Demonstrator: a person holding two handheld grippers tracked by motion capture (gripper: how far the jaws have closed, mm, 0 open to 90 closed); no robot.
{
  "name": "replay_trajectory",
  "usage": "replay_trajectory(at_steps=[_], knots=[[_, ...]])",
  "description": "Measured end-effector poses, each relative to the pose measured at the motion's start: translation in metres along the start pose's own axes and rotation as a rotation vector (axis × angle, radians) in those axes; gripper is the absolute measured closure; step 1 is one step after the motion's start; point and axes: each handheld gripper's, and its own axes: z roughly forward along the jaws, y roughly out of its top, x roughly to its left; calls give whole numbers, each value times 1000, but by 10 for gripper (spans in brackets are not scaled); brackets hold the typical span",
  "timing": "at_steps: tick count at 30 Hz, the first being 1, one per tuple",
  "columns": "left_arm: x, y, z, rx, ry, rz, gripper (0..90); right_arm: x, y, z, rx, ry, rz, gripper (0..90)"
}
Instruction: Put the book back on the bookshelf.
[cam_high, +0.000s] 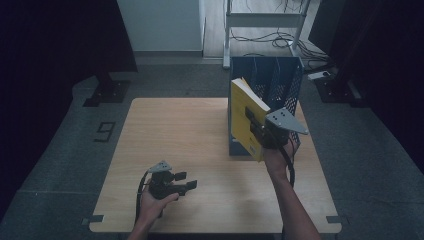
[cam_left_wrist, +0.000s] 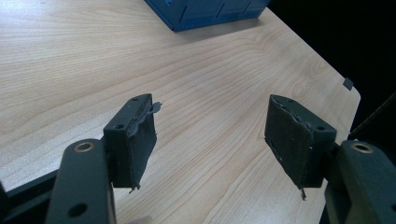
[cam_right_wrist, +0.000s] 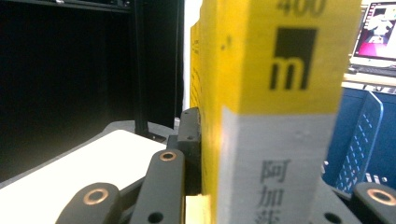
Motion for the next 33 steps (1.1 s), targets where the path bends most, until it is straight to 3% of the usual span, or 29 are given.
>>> replay_trajectory(at_steps=[13, 33], knots=[[3, 0, -3, -6, 0, -6, 334, -7, 1, 21, 28, -40, -6, 742], [5, 1, -7, -23, -2, -5, 334, -16, -2, 49, 46, -76, 25, 742]])
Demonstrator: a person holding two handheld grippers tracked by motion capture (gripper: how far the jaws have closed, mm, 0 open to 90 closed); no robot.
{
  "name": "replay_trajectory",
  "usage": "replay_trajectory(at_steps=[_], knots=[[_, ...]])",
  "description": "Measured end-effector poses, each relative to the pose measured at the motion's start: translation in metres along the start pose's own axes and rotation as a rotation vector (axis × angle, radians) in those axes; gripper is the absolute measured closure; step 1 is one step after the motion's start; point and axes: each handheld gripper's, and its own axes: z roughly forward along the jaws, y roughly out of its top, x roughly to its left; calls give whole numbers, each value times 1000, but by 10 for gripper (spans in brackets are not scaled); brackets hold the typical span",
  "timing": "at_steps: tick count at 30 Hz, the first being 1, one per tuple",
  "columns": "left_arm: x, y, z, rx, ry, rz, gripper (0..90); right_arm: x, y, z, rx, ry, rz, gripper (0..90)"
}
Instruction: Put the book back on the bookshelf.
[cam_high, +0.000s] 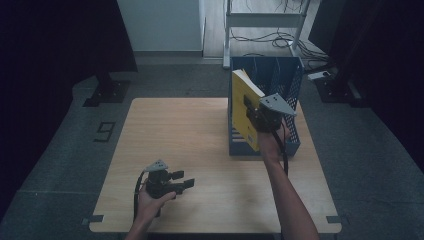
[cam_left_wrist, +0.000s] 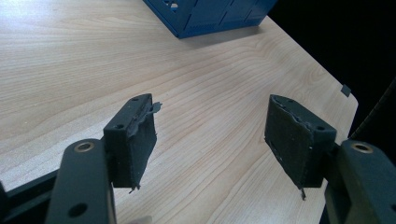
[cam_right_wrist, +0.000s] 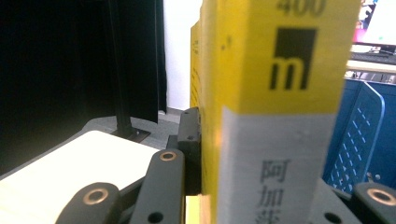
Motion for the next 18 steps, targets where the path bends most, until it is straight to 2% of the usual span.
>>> replay_trajectory(at_steps=[18], knots=[[2, 0, -2, -2, 2, -8, 335, -10, -5, 21, 22, -41, 17, 742]])
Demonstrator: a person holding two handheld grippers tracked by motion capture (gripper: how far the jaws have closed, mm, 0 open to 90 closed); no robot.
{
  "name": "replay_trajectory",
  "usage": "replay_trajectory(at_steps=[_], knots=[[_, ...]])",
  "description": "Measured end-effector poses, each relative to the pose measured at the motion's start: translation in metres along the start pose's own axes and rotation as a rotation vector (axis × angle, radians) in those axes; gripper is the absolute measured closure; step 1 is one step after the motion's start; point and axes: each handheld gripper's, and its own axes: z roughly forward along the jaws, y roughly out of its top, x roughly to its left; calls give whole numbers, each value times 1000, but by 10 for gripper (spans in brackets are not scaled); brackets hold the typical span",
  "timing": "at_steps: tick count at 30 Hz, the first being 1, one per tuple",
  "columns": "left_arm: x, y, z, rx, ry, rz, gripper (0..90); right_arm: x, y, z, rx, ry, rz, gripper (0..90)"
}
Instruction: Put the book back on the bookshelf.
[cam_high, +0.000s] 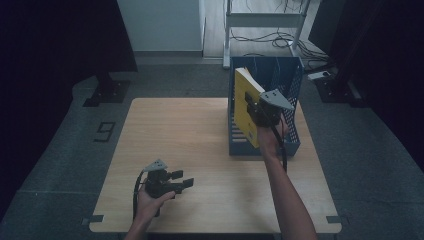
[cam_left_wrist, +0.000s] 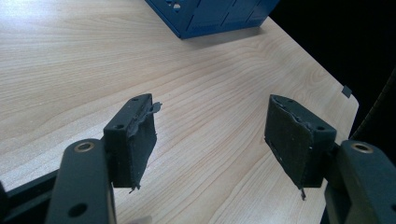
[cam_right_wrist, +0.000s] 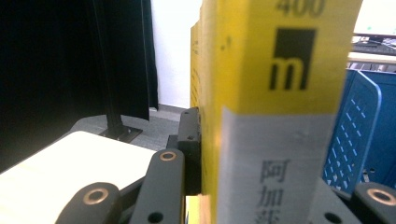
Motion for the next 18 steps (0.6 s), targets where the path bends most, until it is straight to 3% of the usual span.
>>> replay_trajectory(at_steps=[18], knots=[[3, 0, -2, -11, 7, -14, 337, -3, -8, 20, 24, -30, 24, 741]])
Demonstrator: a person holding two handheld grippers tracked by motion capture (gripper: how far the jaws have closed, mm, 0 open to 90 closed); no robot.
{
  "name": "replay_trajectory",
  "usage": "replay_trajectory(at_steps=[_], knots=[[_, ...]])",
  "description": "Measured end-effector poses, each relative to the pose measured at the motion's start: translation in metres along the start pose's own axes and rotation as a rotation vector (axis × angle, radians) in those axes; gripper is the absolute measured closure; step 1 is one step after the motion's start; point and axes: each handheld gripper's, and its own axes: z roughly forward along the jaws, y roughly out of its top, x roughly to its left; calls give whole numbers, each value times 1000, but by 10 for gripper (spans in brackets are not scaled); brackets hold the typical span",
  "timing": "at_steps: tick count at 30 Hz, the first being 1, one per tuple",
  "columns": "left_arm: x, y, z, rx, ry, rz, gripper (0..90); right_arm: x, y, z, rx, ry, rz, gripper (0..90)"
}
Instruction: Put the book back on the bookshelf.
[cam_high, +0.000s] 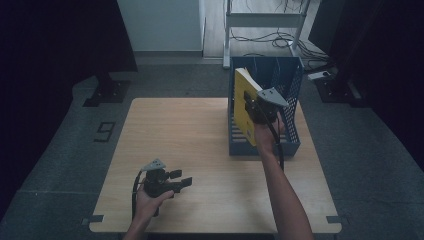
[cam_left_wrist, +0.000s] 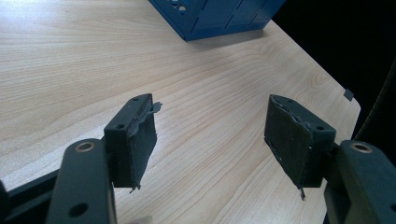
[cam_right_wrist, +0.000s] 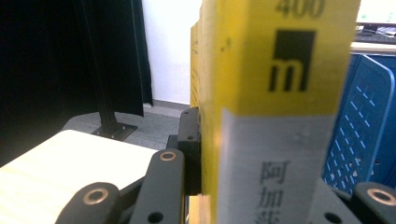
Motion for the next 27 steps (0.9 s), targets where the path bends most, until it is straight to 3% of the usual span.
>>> replay_trajectory(at_steps=[27], knots=[[3, 0, -1, 5, 2, -2, 338, -6, -6, 25, 31, -41, 23, 741]])
